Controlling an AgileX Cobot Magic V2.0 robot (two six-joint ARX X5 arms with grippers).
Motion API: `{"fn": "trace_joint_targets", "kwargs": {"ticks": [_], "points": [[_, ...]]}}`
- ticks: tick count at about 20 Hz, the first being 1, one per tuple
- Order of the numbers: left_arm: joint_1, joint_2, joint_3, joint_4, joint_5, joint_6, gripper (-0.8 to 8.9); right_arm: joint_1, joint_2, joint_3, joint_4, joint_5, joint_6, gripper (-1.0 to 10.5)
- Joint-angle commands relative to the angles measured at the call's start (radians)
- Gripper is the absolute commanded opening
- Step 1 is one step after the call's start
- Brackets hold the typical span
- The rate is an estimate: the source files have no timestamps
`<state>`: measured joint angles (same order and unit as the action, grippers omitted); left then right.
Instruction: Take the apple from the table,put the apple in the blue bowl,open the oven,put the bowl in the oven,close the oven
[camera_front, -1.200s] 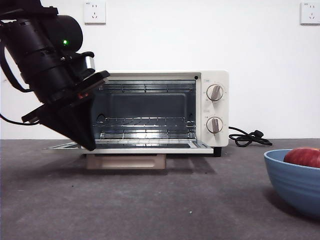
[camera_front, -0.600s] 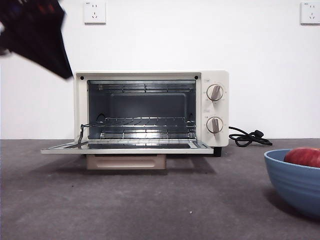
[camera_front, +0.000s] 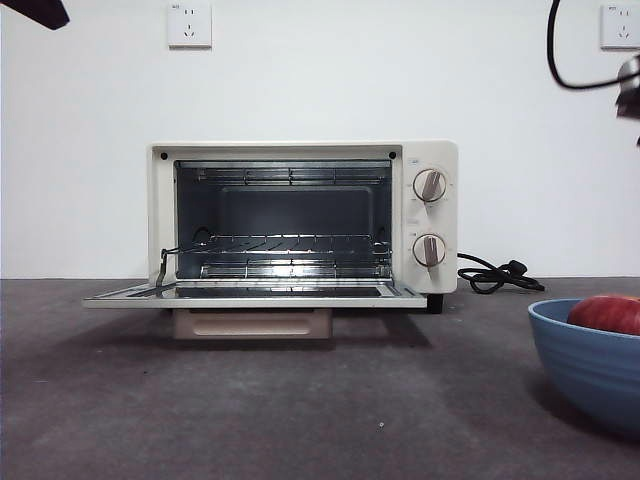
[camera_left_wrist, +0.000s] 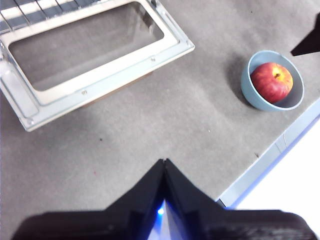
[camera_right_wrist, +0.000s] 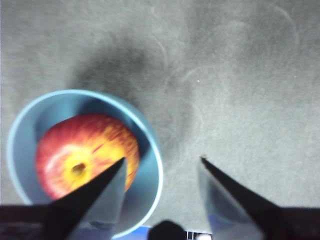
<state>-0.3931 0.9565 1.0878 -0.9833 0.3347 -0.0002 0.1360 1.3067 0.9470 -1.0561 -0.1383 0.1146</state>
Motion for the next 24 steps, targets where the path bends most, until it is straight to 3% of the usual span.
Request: {"fn": "trace_joint_targets", "kwargs": {"ticks": [1, 10, 13, 19, 24], "points": [[-0.001, -0.006, 0.0, -0.015, 0.005, 0.003, -0.05, -0.001, 0.046, -0.003, 0.011, 0.001, -0.022, 2.6], [-0.001, -0.006, 0.0, -0.024, 0.005, 0.003, -0.05, 0.0, 0.2, -0.003, 0.038, -0.004, -0.042, 2.5], [-0.001, -0.006, 0.0, -0.028, 0.005, 0.004, -0.05, 0.001, 0.214, -0.003, 0.041, -0.004, -0.04, 0.4], [-0.001, -0.006, 0.0, -0.032, 0.005, 0.005, -0.05, 0.002, 0.204, -0.003, 0.073, -0.004, -0.037, 0.0], [-0.001, -0.006, 0.0, -0.033, 0.005, 0.004, -0.05, 0.028, 0.163, -0.001, 0.103, -0.057, 0.044, -0.1]]}}
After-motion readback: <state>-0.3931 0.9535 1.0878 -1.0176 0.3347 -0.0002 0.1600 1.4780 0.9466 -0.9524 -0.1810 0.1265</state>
